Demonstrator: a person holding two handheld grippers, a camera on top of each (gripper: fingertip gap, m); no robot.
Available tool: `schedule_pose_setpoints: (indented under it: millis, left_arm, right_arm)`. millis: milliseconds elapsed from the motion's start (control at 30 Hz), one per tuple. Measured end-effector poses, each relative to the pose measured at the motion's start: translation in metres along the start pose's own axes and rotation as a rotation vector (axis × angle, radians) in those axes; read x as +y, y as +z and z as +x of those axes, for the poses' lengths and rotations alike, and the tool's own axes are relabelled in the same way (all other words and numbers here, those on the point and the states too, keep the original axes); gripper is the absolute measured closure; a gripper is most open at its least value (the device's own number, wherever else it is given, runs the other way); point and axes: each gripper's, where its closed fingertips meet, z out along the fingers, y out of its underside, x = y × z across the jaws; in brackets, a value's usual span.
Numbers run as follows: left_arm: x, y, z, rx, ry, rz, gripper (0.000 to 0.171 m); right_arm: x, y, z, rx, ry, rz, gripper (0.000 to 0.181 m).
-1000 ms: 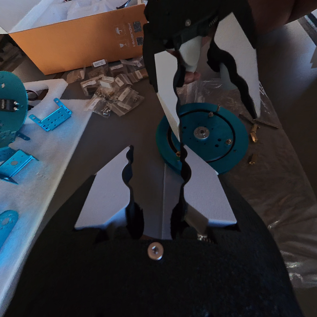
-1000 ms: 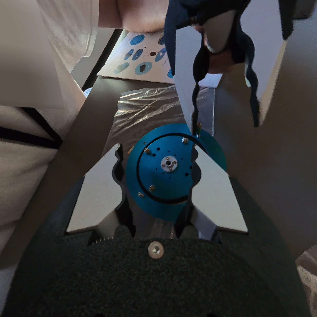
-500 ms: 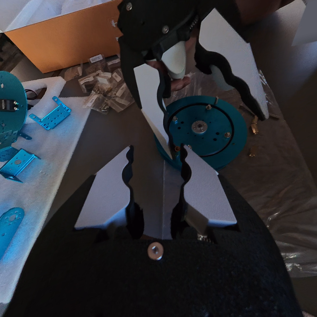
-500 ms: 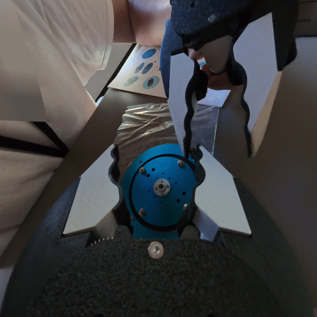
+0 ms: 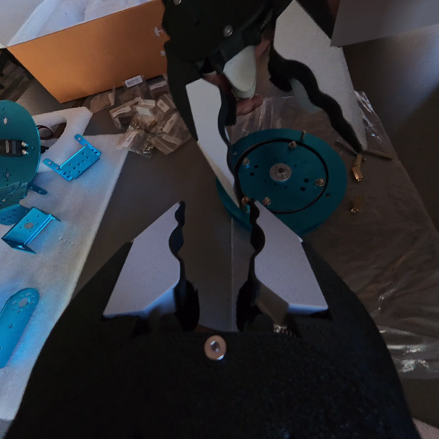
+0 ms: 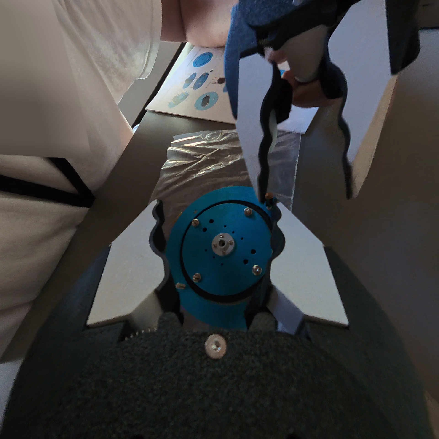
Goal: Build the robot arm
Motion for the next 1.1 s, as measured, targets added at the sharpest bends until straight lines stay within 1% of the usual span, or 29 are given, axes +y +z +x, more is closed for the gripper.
schedule_pose_setpoints:
  millis: [100, 200, 300, 367, 467, 500, 567, 633, 700, 767, 833, 867, 900, 1000, 1033, 1100]
  left_arm:
    - [0.006, -0.009, -0.002, -0.011, -0.016, 0.000, 0.117]
    - [-0.003, -0.007, 0.007, 0.021, -0.018, 0.026, 0.117]
    - [-0.011, 0.001, 0.007, 0.016, 0.003, 0.033, 0.117]
    - [-0.007, 0.003, 0.001, 0.005, -0.005, 0.020, 0.117]
    - [0.003, -0.004, -0.007, -0.013, -0.029, 0.005, 0.117]
    - [0.005, -0.007, -0.009, -0.026, -0.032, 0.000, 0.117]
    - [0.000, -0.010, -0.005, -0.009, -0.041, 0.027, 0.117]
    - [-0.008, -0.007, 0.003, 0.013, -0.026, 0.039, 0.117]
    - [-0.012, -0.001, 0.003, 0.006, -0.008, 0.040, 0.117]
    - [-0.009, 0.003, -0.002, -0.007, -0.015, 0.024, 0.117]
    - [-0.004, -0.001, -0.007, -0.013, -0.028, 0.015, 0.116]
    - [-0.002, -0.005, -0.011, -0.026, -0.038, 0.006, 0.117]
    - [0.000, -0.009, -0.014, -0.042, -0.040, 0.004, 0.117]
    - [-0.004, -0.022, -0.009, -0.017, -0.085, 0.014, 0.117]
    - [-0.005, -0.025, -0.008, -0.024, -0.115, 0.019, 0.117]
    - [0.000, -0.029, -0.008, -0.049, -0.225, -0.001, 0.126]
  right_arm:
    - [0.004, -0.007, -0.004, 0.009, 0.004, 0.004, 0.097]
    - [-0.002, -0.009, 0.003, 0.031, -0.004, 0.034, 0.096]
    - [-0.007, -0.003, 0.005, 0.001, 0.005, 0.040, 0.091]
    - [-0.007, -0.001, -0.001, -0.029, 0.018, 0.034, 0.092]
    - [-0.001, -0.006, -0.001, 0.012, 0.014, 0.017, 0.090]
    - [0.001, -0.009, -0.004, 0.005, 0.017, 0.019, 0.096]
    - [-0.002, -0.012, -0.003, 0.020, 0.015, 0.047, 0.096]
    - [-0.005, -0.010, 0.003, 0.043, -0.005, 0.043, 0.093]
    - [-0.009, -0.003, 0.005, 0.027, -0.004, 0.039, 0.087]
    - [-0.010, 0.002, -0.001, -0.002, 0.000, 0.036, 0.088]
    - [-0.006, -0.001, 0.000, 0.039, 0.001, 0.019, 0.084]
    - [-0.001, -0.005, 0.000, 0.062, 0.003, 0.007, 0.085]
    - [0.002, -0.009, -0.003, 0.063, 0.006, 0.005, 0.092]
    - [0.002, -0.023, -0.002, 0.129, -0.005, 0.028, 0.100]
    - [0.003, -0.027, 0.002, 0.157, -0.019, 0.012, 0.104]
    - [0.002, -0.032, 0.010, 0.207, -0.029, -0.003, 0.112]
